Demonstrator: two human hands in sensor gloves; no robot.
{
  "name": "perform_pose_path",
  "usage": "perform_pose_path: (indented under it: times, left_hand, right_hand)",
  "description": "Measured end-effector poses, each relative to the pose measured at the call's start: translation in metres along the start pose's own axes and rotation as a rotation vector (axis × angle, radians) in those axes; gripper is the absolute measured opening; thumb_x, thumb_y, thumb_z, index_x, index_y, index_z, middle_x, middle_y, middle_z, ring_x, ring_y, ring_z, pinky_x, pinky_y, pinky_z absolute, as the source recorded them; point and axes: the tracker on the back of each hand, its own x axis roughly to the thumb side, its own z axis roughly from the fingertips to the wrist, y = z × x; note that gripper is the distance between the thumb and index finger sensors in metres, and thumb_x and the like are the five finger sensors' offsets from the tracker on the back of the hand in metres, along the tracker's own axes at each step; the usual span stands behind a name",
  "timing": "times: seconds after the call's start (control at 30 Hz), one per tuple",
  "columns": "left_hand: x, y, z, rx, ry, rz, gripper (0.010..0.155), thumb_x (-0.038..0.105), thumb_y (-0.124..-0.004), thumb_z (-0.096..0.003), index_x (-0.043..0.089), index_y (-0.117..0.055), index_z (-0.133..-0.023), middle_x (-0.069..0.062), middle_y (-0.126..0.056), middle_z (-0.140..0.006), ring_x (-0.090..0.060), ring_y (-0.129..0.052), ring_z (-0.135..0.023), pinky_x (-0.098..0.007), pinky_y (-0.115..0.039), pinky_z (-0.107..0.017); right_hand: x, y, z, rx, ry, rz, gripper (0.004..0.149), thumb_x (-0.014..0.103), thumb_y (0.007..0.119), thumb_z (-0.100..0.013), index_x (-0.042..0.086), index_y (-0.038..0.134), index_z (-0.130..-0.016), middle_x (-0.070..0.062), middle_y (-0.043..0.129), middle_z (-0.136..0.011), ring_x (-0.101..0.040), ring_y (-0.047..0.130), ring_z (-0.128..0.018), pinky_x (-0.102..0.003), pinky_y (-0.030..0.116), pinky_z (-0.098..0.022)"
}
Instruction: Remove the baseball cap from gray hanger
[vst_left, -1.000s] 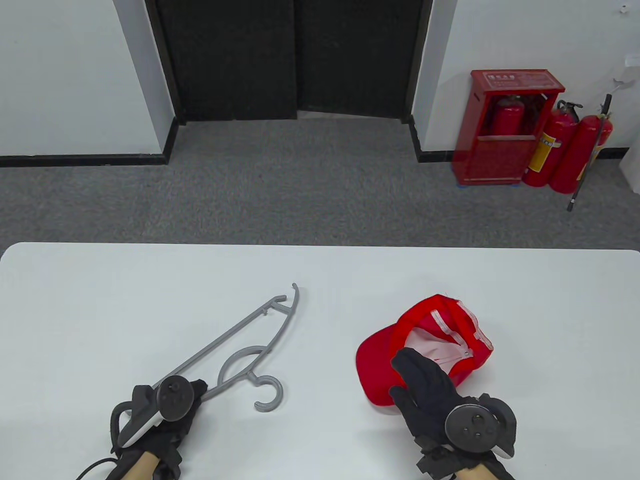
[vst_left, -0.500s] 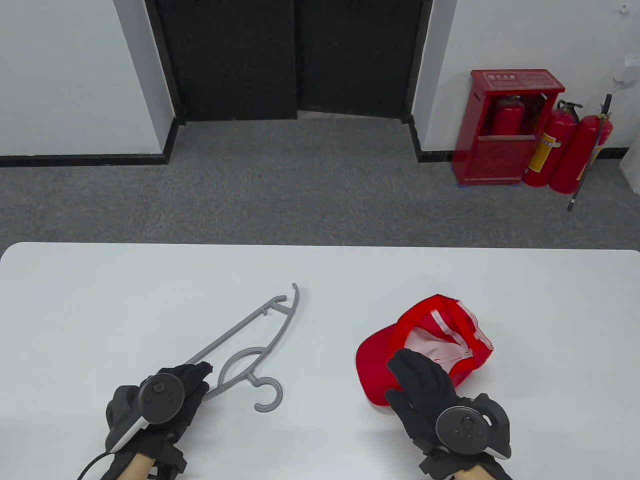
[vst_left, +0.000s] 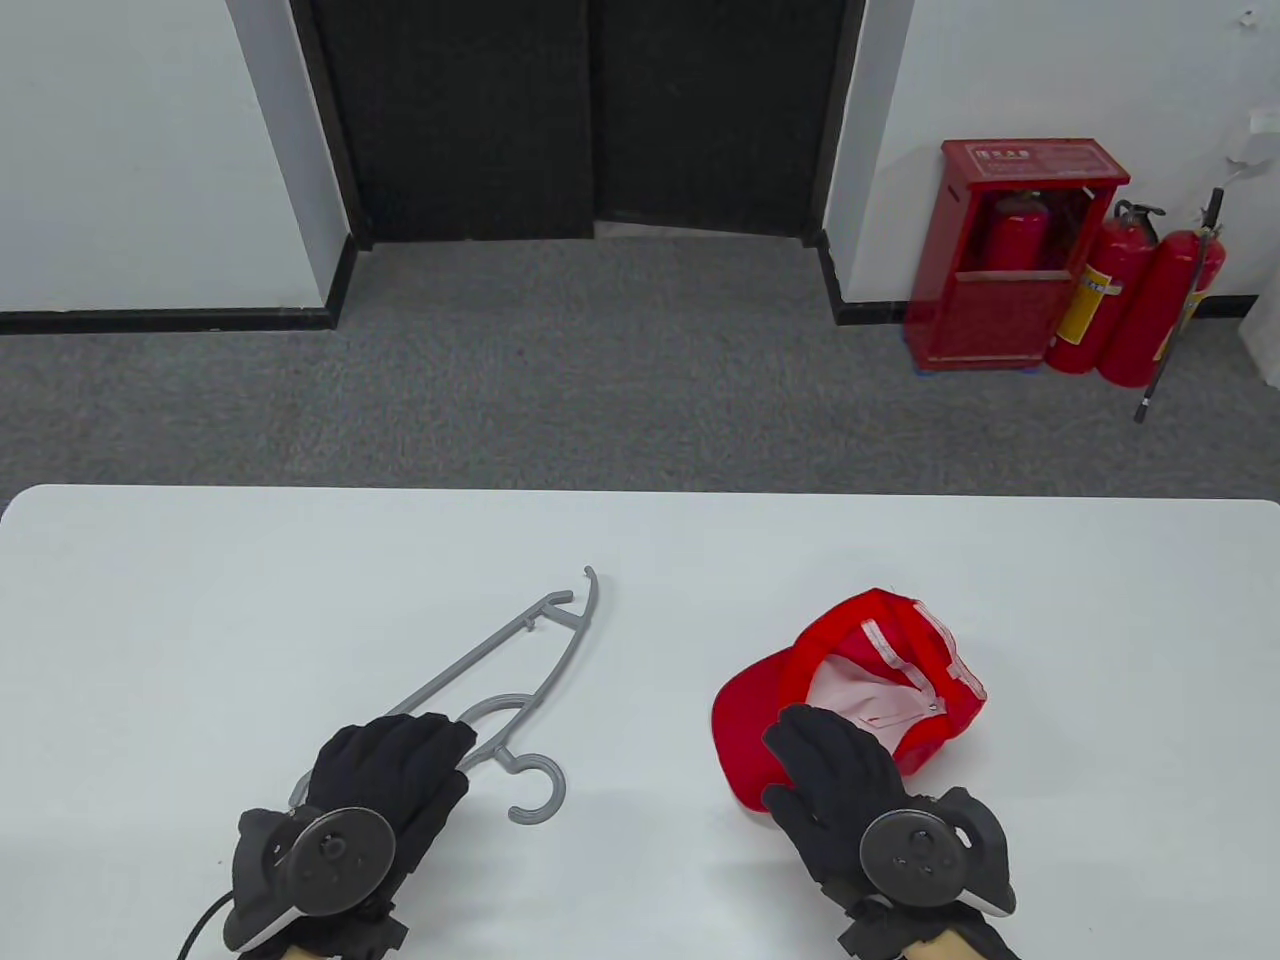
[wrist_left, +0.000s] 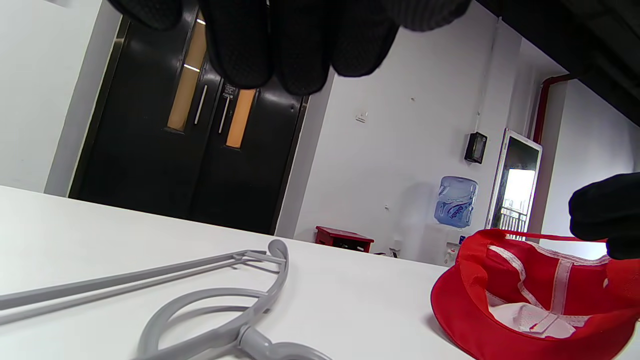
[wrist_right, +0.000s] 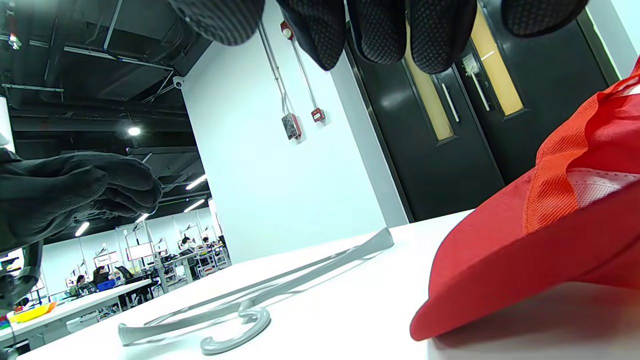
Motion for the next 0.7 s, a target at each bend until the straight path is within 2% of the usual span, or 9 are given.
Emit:
perform_pose_path:
  times: [0.7]
  left_hand:
    - [-0.0002, -0.0058, -0.0018, -0.09, -0.008, -0.002, 0.051, 0.048, -0.068, -0.0566, 0.034, -0.078, -0.104, -0.002, -0.084, -0.11, -0.035, -0.087, -0.099, -0.069, -0.059, -0.074]
  right_hand:
    - [-0.0006, 0.001, -0.0004, 0.007, 0.013, -0.028, 0.058, 0.044, 0.064, -0.058, 0.012, 0.063, -0.107, -0.026, 0.056, -0.115, -0.054, 0.062, -0.099, -0.079, 0.054, -0.063]
